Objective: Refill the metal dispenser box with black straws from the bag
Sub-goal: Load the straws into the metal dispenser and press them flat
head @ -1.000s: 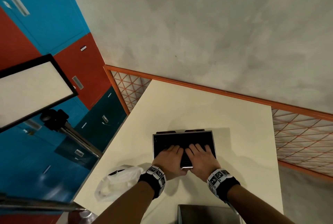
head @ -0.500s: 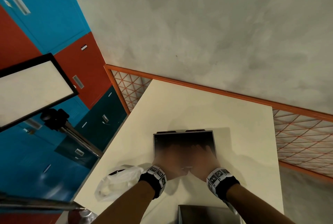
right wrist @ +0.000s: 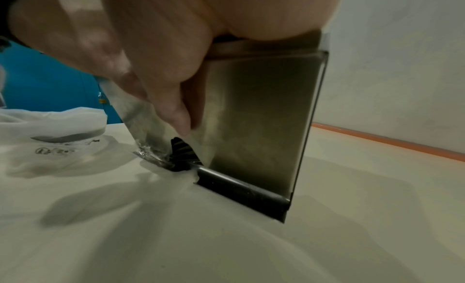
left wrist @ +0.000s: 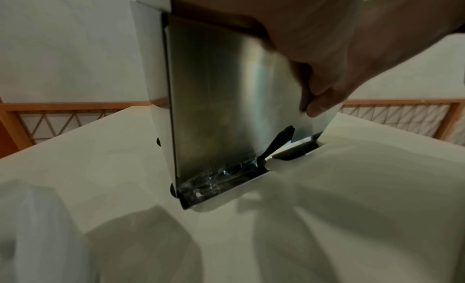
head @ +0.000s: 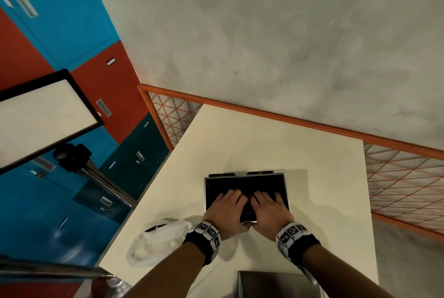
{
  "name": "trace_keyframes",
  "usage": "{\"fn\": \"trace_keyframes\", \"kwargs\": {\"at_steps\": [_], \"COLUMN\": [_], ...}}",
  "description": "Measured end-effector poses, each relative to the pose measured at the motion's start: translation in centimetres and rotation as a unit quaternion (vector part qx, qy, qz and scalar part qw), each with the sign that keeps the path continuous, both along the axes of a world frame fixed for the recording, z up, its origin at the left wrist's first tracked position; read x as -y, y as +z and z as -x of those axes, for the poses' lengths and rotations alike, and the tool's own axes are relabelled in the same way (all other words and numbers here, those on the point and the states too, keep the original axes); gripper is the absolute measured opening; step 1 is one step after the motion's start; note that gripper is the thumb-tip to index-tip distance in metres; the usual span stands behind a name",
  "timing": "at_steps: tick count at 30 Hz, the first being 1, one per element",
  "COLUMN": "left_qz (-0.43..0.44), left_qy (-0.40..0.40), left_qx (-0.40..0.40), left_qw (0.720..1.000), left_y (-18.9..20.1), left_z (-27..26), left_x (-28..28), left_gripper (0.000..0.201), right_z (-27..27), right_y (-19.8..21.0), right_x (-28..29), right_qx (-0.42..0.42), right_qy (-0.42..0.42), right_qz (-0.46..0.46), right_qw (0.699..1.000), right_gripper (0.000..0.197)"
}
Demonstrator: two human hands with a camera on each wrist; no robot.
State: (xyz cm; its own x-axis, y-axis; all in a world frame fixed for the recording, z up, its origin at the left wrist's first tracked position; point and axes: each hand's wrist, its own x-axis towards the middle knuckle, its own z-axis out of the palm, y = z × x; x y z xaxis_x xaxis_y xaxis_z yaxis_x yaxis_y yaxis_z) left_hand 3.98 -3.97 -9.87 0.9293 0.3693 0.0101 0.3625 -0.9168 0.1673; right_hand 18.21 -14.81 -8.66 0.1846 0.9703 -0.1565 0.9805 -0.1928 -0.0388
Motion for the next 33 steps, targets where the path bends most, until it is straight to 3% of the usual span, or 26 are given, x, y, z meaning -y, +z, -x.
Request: {"fn": "trace_keyframes", "kwargs": {"at_steps": [10,13,22,33], "left_qz": [0.01,0.013,0.031,0.002], "left_qy": [0.025,0.031,0.032,-0.005], "left_qx": [-0.059,-0.064,-0.04,-0.002], "left_qw": [0.998,0.997,0.998,1.0], "left_y": [0.0,-0.3,-0.3,0.3], "left_z": [-0.3,-0.4,-0.6,-0.7], "left_x": [0.2,0.3,-0.1,-0.9], "left_gripper": [0.08,0.083,0.075,0.061], "right_z": [-0.3,-0.2,-0.2,-0.7], "right_y": [-0.3,-0.2,-0.1,-0.3], "right_x": [0.5,0.7,0.1,-1.0], "right_qx": [0.007,0.011,0.009,-0.007], "right_qy": [0.037,0.05,0.02,-0.006], "right_qz": [-0.043,-0.048,0.0,0.025], "right_qw": [0.998,0.998,1.0,1.0], "right_gripper": [0.078,0.077,0.06,0.058]}}
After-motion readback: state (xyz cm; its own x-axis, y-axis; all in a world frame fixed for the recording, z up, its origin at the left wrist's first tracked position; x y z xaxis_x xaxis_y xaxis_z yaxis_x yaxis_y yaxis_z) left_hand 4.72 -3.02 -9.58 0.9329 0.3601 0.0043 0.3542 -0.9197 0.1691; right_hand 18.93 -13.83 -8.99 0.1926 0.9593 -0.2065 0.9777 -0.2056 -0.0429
